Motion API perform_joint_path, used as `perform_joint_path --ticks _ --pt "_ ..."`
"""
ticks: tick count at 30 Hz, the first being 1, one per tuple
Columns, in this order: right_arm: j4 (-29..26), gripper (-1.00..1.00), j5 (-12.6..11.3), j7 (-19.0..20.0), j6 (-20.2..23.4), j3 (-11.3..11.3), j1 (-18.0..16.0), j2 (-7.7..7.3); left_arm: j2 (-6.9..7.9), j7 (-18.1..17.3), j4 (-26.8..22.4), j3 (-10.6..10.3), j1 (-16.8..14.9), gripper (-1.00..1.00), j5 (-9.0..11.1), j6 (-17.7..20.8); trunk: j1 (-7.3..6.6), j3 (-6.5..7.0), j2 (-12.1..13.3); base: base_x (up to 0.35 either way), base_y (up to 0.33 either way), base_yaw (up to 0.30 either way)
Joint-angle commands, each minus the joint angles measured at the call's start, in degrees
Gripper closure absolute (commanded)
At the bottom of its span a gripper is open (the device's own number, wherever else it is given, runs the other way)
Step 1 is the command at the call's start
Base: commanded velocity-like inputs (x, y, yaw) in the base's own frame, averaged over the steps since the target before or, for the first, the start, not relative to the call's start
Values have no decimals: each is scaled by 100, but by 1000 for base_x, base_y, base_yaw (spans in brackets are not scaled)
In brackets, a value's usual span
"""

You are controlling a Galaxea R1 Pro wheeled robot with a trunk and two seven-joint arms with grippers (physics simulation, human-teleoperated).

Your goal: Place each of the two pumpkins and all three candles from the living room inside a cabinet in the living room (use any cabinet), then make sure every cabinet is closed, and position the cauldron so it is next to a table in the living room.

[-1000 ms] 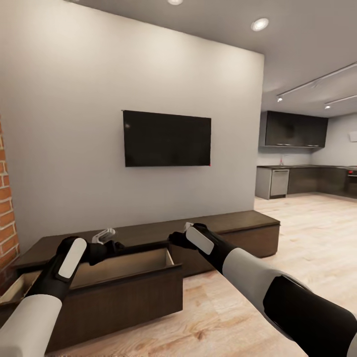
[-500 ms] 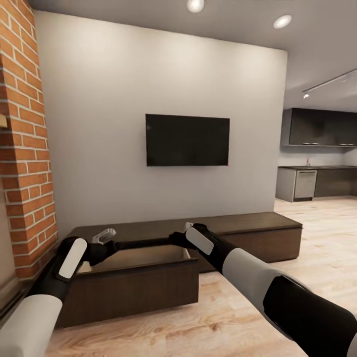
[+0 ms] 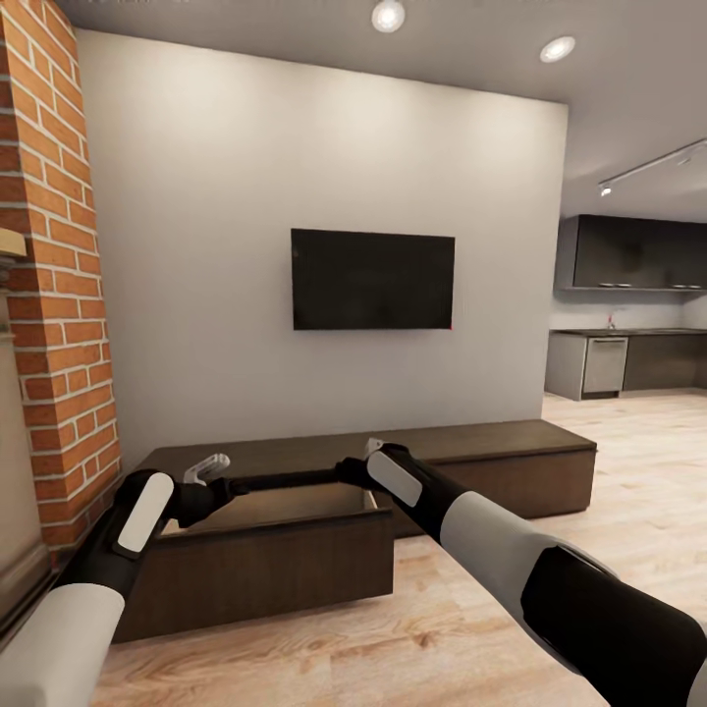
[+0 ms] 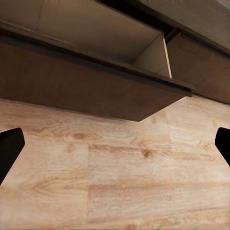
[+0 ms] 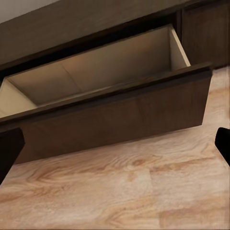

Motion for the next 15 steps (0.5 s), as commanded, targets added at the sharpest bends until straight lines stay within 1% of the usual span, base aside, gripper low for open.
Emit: perform_joint_path --ticks 1,3,10,15 --pt "-7 -100 -12 -35 -5 51 -8 -3 0 53 -7 4 -3 -100 59 17 -24 10 38 -2 0 0" --pt "-7 -100 13 -35 -16 75 -8 -3 -2 53 -7 2 -3 -100 59 15 -68 46 118 -1 0 0" --pt "-9 -100 26 -35 4 104 -8 -3 8 53 19 5 4 -100 63 14 -68 46 118 -3 0 0" --pt "-15 -100 32 -35 3 117 -8 -3 9 45 20 13 14 -100 67 4 -177 136 318 -186 31 0"
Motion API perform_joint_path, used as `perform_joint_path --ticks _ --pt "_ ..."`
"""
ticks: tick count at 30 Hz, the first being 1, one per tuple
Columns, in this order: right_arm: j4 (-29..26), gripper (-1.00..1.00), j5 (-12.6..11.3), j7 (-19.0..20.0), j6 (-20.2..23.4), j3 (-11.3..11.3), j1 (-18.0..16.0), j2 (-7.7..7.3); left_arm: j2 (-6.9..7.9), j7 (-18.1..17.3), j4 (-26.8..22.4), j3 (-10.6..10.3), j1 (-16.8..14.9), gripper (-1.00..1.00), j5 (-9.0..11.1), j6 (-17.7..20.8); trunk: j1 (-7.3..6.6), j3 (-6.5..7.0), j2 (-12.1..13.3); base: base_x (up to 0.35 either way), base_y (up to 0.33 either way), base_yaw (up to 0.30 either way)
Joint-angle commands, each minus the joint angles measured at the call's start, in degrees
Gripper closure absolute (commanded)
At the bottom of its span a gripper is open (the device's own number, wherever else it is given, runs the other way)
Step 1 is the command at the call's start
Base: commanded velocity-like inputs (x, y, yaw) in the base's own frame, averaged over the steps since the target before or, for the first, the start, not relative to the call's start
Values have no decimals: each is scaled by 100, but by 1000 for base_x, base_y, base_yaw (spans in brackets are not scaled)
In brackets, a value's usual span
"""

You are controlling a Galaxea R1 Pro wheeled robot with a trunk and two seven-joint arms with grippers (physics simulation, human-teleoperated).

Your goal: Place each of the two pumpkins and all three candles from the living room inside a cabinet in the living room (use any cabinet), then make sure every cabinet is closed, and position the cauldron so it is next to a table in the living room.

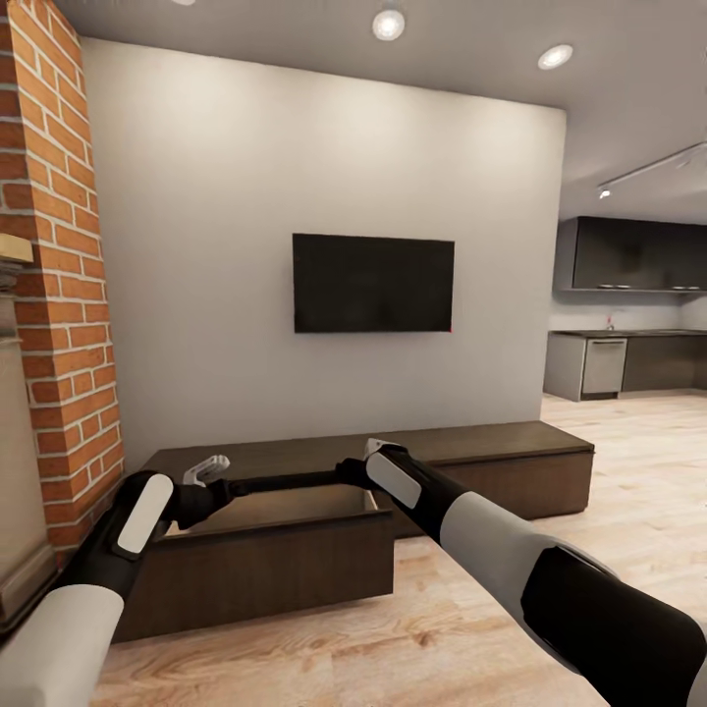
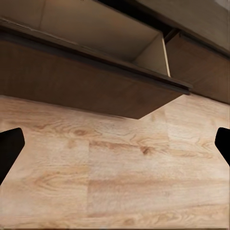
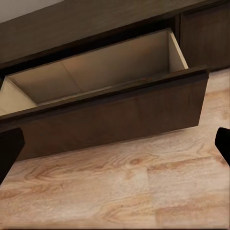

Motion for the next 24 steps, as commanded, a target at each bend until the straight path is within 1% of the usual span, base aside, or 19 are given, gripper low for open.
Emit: perform_joint_path --ticks 1,5,9,12,19,24 --pt "-6 -100 -34 -35 3 54 -9 -3 0 52 -5 4 -3 -100 59 16 -25 11 37 -103 18 0" --pt "-2 -100 -33 -35 -14 173 -9 -3 0 53 -5 5 -2 -100 53 13 -25 11 37 -45 8 0" --pt "-3 -100 -32 -35 -19 224 -9 -3 -1 52 -5 5 -2 -100 50 12 -25 11 37 -8 1 22" --pt "-3 -100 -32 -35 -20 232 -9 -3 -7 51 -5 5 -2 -100 50 12 -25 11 37 -2 0 186" --pt "-3 -100 -32 -35 -20 236 -9 -3 -15 52 -5 5 -2 -100 50 12 -25 11 37 0 0 258" --pt "0 -100 -31 -35 -20 235 -9 -3 -17 54 -3 5 0 -100 55 1 -135 100 238 0 0 61"
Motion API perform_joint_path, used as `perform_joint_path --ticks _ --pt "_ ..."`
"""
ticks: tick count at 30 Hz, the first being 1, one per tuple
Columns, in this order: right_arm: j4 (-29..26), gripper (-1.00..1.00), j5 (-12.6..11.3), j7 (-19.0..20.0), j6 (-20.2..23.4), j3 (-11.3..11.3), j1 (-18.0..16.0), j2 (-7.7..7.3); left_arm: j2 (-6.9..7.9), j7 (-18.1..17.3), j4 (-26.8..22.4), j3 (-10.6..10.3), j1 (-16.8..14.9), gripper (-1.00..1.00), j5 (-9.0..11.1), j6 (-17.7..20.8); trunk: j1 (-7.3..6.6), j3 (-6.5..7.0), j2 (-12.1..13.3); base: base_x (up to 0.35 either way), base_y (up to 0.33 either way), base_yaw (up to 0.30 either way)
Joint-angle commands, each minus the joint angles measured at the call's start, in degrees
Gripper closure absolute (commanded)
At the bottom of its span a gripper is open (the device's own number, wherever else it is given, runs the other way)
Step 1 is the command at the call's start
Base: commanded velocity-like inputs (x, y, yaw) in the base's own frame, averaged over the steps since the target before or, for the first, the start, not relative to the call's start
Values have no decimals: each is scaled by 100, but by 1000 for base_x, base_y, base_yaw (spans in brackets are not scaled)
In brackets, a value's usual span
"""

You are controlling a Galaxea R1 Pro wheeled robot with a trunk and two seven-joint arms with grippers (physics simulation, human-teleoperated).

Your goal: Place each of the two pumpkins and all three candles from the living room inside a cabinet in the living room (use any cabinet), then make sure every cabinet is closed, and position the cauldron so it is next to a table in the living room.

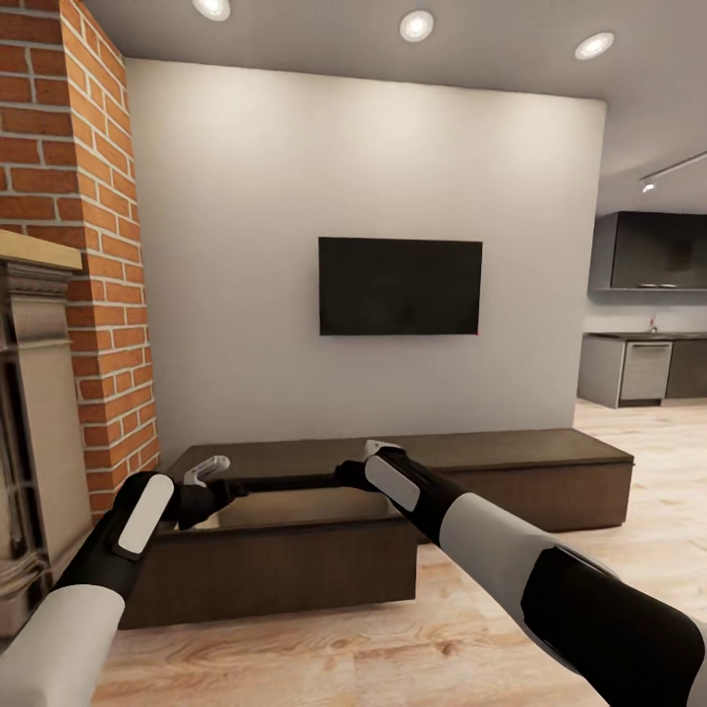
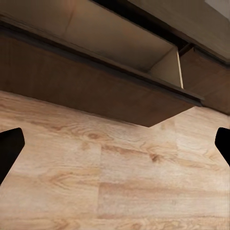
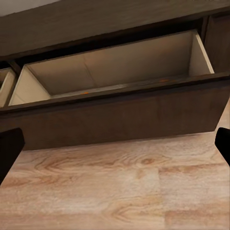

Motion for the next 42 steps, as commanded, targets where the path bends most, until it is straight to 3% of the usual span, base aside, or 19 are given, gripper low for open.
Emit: perform_joint_path --ticks 1,9,20,22,29,36,42 --pt "-7 -100 -30 -35 7 36 -9 -3 3 58 -3 4 14 -100 55 13 -2 -8 -3 0 0 12" --pt "-10 -100 13 -35 -2 44 -1 -3 -8 68 -4 -4 96 -100 -8 2 -2 -8 -3 0 0 3" --pt "-11 -100 15 -35 -23 45 15 -3 8 60 -6 -7 261 -100 -38 -33 240 -205 -444 0 0 0" --pt "-8 -100 48 -35 -36 45 21 -3 23 58 -8 -22 350 -100 -36 -246 284 -241 -524 0 0 0" --pt "-2 -100 87 -35 -365 57 73 -3 24 72 -8 -63 437 -100 -60 -436 438 -367 -805 0 0 0" --pt "0 -100 264 -43 -526 120 165 -3 8 61 -8 -66 444 -100 -487 -921 504 -511 -910 0 0 0" --pt "-6 -100 273 -49 -532 130 242 -3 4 66 -8 -66 451 -100 -592 -997 519 -644 -918 0 0 0"
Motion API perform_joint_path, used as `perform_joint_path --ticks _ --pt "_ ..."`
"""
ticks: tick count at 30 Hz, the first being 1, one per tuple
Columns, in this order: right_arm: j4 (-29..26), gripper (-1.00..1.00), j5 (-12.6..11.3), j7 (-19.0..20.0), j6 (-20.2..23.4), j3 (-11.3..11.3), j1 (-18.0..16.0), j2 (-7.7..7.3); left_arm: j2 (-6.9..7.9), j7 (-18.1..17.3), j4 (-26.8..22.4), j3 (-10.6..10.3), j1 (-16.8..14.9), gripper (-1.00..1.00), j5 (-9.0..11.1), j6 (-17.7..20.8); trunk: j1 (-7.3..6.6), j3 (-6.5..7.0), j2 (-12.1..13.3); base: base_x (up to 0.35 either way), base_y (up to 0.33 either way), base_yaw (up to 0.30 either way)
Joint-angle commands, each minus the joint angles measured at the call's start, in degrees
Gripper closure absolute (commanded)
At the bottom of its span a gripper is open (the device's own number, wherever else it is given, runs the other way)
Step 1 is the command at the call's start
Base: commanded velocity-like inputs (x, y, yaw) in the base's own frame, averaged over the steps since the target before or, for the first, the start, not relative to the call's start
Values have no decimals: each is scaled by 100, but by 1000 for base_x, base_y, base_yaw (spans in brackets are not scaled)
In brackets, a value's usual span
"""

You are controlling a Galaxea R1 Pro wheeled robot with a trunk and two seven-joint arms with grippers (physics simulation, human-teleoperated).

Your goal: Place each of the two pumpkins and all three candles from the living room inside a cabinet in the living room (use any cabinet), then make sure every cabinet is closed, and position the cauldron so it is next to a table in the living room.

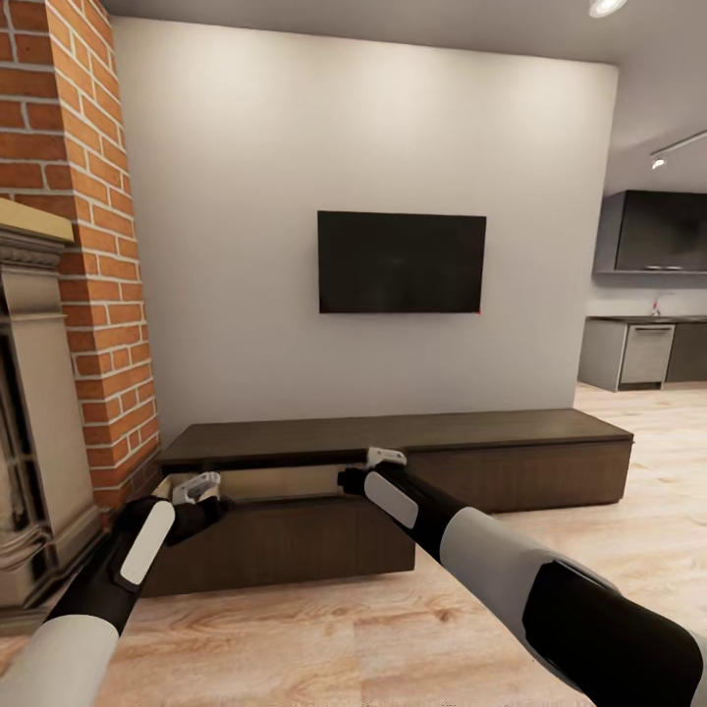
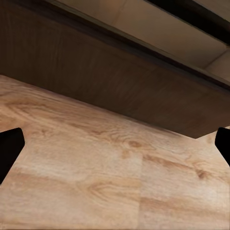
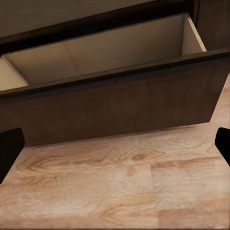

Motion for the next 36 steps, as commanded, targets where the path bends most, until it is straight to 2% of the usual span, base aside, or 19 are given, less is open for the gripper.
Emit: perform_joint_path --ticks 1,10,14,25,28,33,36 --pt "-8 -100 -24 -38 13 41 2 -3 -1 48 -7 -1 -3 -100 55 16 1 -30 -6 0 0 0" --pt "-8 -100 -25 -69 66 147 21 -3 -26 44 -7 -18 31 -100 -134 -74 24 -230 -18 0 0 0" --pt "-8 -100 -25 -64 74 151 21 -7 -13 48 -7 -188 40 -100 -179 -146 34 -318 -23 0 0 0" --pt "-13 -100 7 -30 94 155 21 -171 17 49 -22 -262 42 -100 -199 -289 63 -562 -38 0 0 0" --pt "-16 -100 148 -29 89 155 21 -238 14 49 -16 -315 42 -100 -200 -455 71 -629 -42 0 0 0" --pt "-9 -100 487 -24 25 153 21 -293 17 56 -7 -584 42 -100 -222 -850 83 -739 -49 0 0 0" --pt "-6 -100 560 -2 -163 152 21 -310 14 57 16 -653 42 -100 -212 -1095 91 -806 -53 0 0 0"
